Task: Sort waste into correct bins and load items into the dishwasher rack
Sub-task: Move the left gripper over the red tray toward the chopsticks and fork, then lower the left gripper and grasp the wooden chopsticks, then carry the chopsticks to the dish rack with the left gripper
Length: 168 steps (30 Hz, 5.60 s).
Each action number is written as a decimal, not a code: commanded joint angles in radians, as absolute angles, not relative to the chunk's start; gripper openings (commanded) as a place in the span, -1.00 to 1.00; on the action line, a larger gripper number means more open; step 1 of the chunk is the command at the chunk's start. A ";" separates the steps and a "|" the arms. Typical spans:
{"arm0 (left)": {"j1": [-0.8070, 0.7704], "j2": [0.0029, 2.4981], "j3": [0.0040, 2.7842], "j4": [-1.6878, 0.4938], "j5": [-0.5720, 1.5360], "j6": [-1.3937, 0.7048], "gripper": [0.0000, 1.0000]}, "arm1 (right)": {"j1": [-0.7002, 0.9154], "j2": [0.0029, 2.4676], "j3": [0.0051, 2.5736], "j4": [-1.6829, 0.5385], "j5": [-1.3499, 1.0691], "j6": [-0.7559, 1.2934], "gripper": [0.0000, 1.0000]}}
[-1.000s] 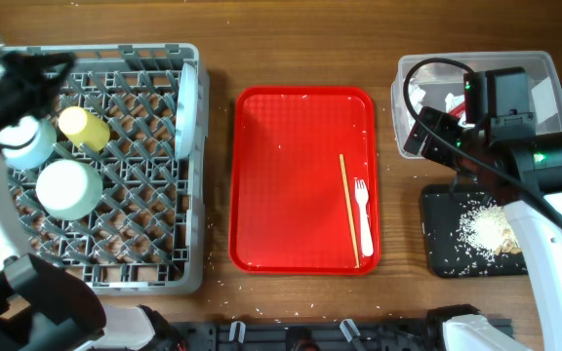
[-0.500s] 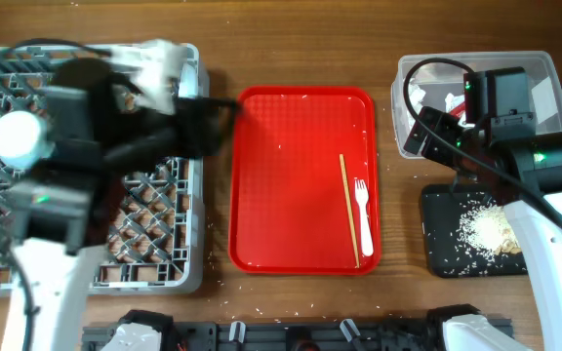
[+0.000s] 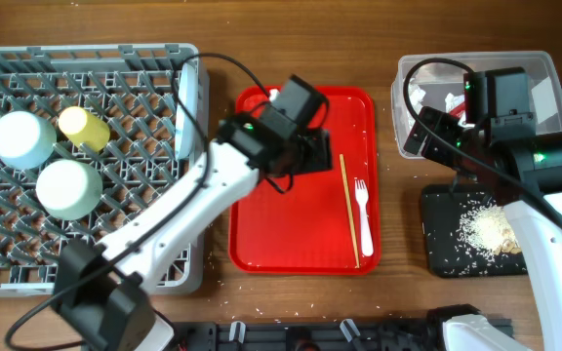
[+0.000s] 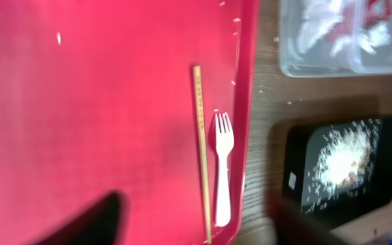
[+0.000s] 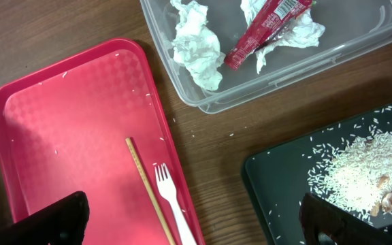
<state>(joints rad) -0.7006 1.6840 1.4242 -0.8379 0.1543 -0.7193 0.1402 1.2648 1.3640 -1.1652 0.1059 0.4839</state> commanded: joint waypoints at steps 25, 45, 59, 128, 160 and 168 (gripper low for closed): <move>-0.993 2.059 1.425 -0.709 -0.088 -1.110 -0.02 | 0.139 1.266 1.369 -1.164 0.119 0.472 0.99; -0.988 2.060 1.425 -0.687 -0.049 -1.055 -0.92 | 0.139 1.266 1.369 -1.164 0.119 0.472 0.99; -0.955 1.997 1.425 -0.614 0.004 -1.055 -0.92 | 0.139 1.266 1.369 -1.164 0.119 0.472 0.99; -0.833 2.043 1.365 -0.889 -0.057 -0.918 -0.92 | 0.139 1.266 1.369 -1.164 0.119 0.472 0.99; 0.000 1.525 1.375 -0.838 -0.120 0.168 -0.92 | 0.139 1.266 1.369 -1.164 0.119 0.472 1.00; 0.062 1.624 1.373 -0.833 0.034 0.107 -0.92 | 0.139 1.266 1.369 -1.164 0.119 0.471 0.99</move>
